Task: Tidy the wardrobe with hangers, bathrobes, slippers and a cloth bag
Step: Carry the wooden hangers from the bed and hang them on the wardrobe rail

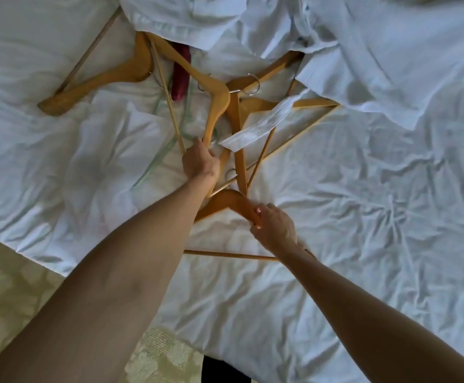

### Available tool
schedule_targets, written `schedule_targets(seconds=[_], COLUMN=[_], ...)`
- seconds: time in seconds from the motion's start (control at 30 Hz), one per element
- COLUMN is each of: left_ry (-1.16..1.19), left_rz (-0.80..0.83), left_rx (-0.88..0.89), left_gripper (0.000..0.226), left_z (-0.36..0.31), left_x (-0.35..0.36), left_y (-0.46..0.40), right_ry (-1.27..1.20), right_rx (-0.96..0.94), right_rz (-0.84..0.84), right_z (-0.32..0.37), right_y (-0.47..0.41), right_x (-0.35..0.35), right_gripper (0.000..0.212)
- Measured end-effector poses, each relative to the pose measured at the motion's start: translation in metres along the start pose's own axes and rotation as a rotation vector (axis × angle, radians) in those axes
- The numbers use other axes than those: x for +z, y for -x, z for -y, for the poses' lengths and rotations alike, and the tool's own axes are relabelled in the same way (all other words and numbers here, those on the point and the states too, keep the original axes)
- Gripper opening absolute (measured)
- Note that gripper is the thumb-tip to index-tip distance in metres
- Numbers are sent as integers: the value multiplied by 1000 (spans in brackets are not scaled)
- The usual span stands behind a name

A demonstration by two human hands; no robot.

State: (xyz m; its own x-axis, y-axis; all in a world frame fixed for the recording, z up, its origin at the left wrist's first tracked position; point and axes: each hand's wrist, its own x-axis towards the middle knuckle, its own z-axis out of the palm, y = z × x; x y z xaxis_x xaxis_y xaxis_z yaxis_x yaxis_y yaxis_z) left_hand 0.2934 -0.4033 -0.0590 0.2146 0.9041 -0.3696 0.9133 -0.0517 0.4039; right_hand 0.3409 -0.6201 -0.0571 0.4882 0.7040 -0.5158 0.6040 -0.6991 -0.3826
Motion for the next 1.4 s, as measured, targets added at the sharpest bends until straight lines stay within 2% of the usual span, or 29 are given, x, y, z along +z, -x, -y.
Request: schedule_targets(seconds=[0.1,0.27,0.37,0.43,0.5,0.57,0.67,0.73,0.83,0.9,1.03,1.1,1.2,1.3,1.4], left_ry=[8,-80,-152,-131,-56,7,53,62,154,251,448,502,607,701,832], left_rz=[16,51,91,113,94,58,37,57,82,69,115,145,167,168,138], left_rx=[-6,13,-68,-97,-88,-60,-31,-4,1,-41,-81,-95,-155,-187,-224], left_gripper=[29,41,45,37,25,22,26,31,38,42,39,40,38,37,37], left_z=[2,29,49,54,51,46,44,50,59,63,54,46,38,34,36], left_x=[-9,-24,-23,-18,-10,-4,-2,-3,-17,-35,-87,-117,-155,-188,-219], left_y=[6,30,42,51,56,55,53,57,73,91,143,169,204,243,290], right_ry=[13,149,243,250,135,-84,-392,-468,-471,-559,-753,-814,-950,-1112,-1091], right_rx=[-27,28,53,58,61,219,675,750,733,728,638,545,383,182,-19], right_rz=[-25,-1,-173,-301,-371,-319,-36,27,32,-40,-218,-246,-180,15,151], right_z=[-5,-53,-87,-85,-62,-28,14,28,40,45,57,61,67,85,112], right_y=[6,38,60,75,90,102,102,97,97,106,139,159,189,218,248], right_x=[0,-20,-22,-14,1,18,42,53,44,21,-49,-85,-130,-171,-201], right_gripper=[28,28,38,48,37,30,57,51,35,28,24,23,19,15,13])
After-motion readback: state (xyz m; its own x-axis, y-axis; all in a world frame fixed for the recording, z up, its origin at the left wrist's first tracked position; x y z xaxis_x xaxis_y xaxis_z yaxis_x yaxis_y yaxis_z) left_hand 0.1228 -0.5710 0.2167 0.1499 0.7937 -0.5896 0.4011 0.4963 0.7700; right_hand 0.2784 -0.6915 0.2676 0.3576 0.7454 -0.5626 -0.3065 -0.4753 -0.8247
